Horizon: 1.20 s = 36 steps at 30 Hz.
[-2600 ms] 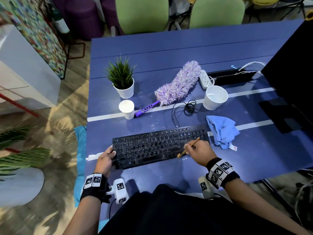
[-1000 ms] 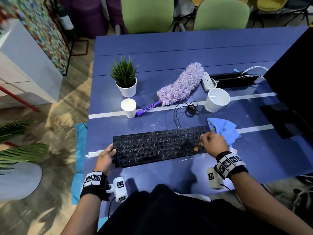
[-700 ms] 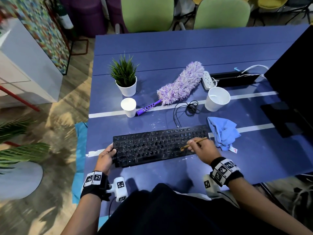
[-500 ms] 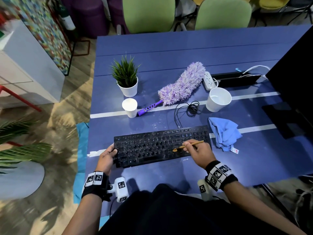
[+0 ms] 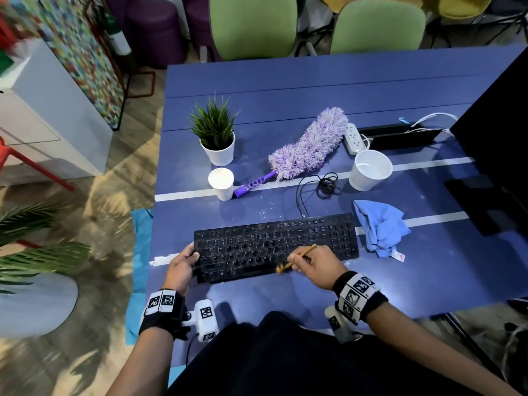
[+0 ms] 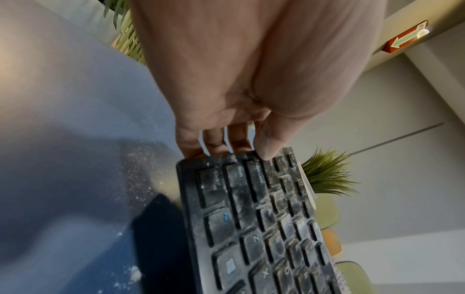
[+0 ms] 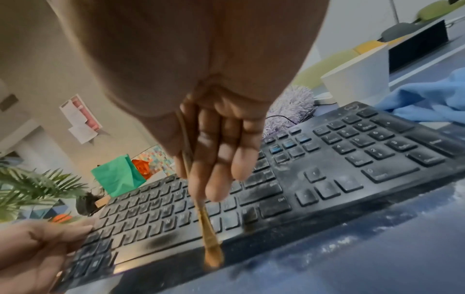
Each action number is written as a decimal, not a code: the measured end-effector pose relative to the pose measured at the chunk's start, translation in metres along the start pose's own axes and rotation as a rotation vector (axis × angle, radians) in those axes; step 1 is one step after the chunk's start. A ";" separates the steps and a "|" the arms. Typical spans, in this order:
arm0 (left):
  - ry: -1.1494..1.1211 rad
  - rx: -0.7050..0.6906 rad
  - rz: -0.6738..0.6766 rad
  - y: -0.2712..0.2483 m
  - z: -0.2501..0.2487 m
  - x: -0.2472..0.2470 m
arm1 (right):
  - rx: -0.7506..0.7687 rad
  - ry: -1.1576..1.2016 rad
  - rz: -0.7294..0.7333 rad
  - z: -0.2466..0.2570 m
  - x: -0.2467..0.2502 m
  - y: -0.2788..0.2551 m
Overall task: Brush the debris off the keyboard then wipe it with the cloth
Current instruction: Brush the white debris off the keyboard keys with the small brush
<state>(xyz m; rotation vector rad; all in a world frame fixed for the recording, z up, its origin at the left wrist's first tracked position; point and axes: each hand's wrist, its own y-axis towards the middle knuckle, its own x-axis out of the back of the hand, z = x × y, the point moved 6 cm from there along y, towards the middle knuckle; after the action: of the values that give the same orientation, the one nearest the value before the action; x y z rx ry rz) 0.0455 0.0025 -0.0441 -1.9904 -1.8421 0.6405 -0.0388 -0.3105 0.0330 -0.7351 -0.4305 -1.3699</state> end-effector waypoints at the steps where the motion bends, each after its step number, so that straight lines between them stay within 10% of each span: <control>1: -0.001 0.002 -0.001 0.000 0.000 0.000 | 0.010 -0.004 0.010 0.002 -0.001 0.000; 27: 0.025 -0.022 0.012 0.000 0.004 0.001 | 0.037 -0.057 -0.111 0.023 0.008 0.024; 36: -0.001 -0.018 0.011 -0.001 0.004 0.003 | -0.212 -0.313 -0.173 0.012 0.035 0.024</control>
<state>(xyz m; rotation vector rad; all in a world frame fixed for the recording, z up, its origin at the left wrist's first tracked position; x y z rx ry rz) 0.0427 0.0053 -0.0477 -2.0131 -1.8451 0.6300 -0.0079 -0.3265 0.0596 -1.1157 -0.6120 -1.4817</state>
